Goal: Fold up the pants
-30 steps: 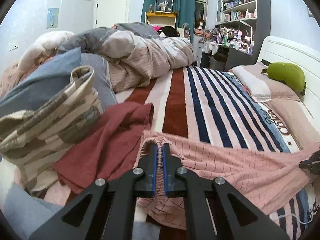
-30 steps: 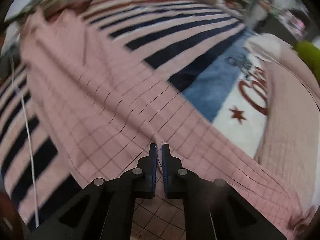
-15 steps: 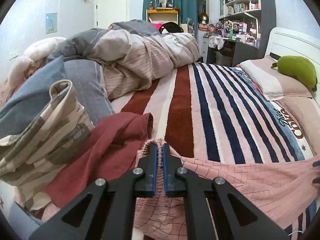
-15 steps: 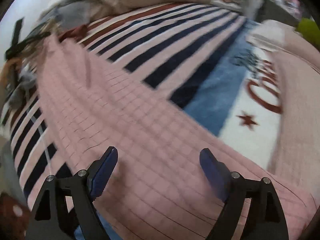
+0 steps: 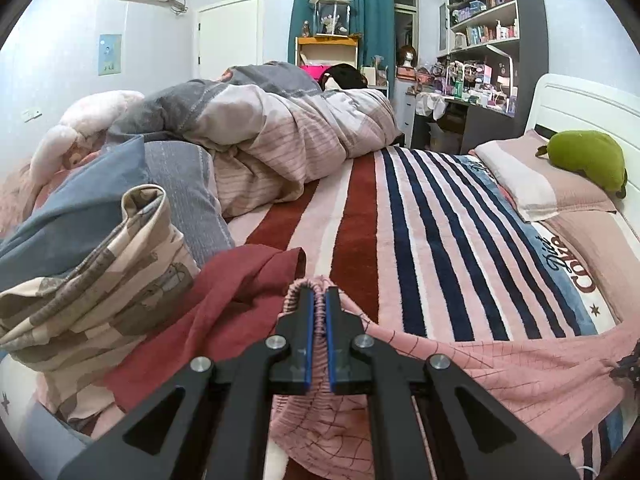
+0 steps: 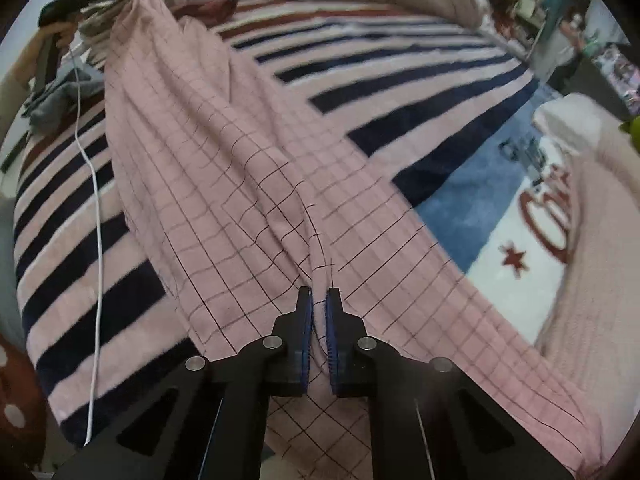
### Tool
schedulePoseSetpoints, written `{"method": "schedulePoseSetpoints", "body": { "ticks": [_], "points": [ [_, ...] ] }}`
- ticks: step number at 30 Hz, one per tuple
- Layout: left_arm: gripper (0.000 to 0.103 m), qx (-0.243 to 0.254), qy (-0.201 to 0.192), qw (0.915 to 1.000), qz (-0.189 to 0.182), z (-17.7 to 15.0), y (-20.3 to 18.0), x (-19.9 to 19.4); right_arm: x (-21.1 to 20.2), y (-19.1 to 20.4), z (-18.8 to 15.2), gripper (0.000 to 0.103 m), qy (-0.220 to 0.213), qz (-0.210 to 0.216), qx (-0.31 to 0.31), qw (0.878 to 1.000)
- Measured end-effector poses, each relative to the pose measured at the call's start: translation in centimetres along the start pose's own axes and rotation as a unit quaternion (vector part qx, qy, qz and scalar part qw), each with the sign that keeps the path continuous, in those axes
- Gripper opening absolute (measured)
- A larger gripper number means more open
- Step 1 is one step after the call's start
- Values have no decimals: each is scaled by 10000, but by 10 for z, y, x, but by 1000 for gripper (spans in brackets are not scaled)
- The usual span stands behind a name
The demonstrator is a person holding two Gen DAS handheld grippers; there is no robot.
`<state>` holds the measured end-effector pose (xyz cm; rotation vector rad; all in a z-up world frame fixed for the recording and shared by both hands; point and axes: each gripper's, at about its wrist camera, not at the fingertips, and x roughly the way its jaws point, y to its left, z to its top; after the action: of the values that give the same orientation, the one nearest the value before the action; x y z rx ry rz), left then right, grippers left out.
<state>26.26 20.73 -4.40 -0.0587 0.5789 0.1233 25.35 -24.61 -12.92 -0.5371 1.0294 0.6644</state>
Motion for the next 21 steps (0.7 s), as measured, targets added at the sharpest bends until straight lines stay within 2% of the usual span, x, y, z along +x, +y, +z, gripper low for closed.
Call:
{"method": "schedulePoseSetpoints", "body": {
  "ticks": [5, 11, 14, 16, 17, 20, 21],
  "points": [
    [3, 27, 47, 9999, 137, 0, 0, 9, -15, -12, 10, 1, -408, -548, 391, 9969],
    [3, 27, 346, 9990, 274, -5, -1, 45, 6, -29, 27, 2, -218, -749, 670, 9947],
    [4, 6, 624, 9975, 323, -10, -3, 73, 25, -43, 30, 9, -72, -742, 944, 9927],
    [5, -62, 762, 9962, 413, -13, -2, 88, 31, -52, 31, 32, -54, -822, 1189, 9895],
    [5, -125, 817, 9957, 421, -13, 0, 94, 32, -57, 30, 33, -67, -894, 1338, 9869],
    [15, -211, 930, 9941, 512, -11, 5, 100, 28, -72, 26, 33, -90, -1175, 1727, 9779],
    [35, -187, 904, 9939, 599, -8, 6, 97, 24, -76, 24, 34, -116, -1280, 1810, 9751]
  ]
}}
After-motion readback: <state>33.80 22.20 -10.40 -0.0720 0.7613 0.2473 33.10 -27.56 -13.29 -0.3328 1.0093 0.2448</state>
